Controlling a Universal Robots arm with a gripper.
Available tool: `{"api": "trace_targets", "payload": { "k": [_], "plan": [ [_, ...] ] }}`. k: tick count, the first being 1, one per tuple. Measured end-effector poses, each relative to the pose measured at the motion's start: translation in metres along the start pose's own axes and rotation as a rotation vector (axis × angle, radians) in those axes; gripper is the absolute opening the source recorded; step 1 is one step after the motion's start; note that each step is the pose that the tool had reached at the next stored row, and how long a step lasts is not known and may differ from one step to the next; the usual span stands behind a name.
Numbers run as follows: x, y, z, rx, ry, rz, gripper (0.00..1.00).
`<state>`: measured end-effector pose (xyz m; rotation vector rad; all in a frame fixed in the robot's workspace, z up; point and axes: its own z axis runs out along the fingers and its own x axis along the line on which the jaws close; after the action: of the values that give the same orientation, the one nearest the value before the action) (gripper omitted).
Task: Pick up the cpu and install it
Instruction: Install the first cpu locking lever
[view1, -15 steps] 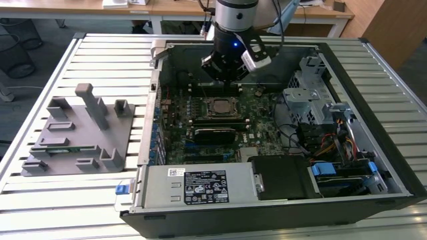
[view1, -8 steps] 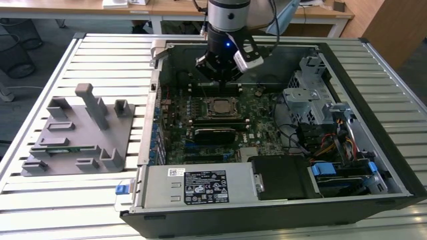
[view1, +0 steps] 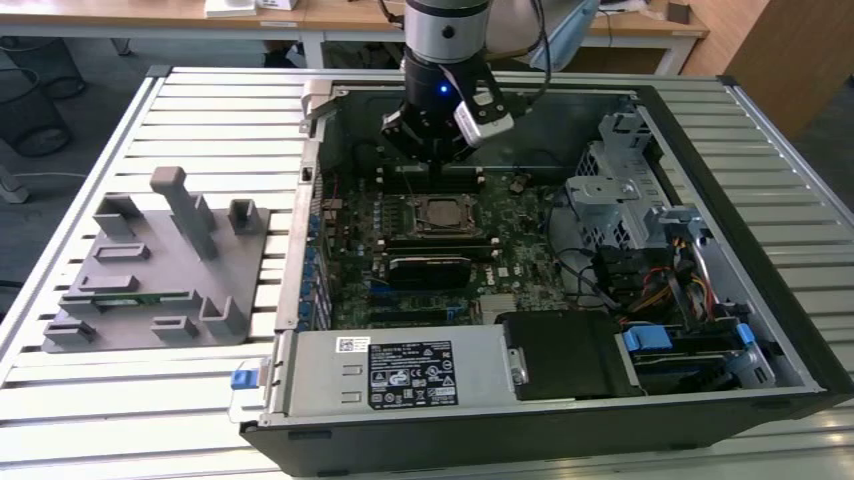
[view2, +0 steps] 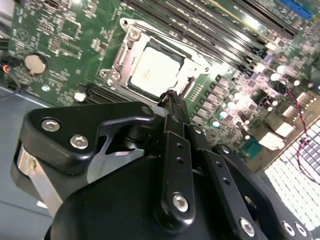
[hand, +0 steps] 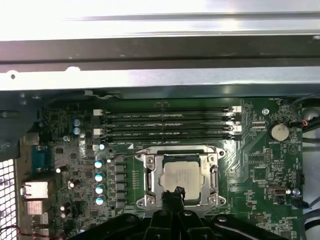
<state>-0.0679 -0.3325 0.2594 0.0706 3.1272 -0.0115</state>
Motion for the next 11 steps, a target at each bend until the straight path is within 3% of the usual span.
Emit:
{"api": "trace_targets", "payload": {
  "k": [11],
  "plan": [
    [0.0239, -0.0006, -0.0002, 0.0001, 0.0, 0.007, 0.11]
  ]
}}
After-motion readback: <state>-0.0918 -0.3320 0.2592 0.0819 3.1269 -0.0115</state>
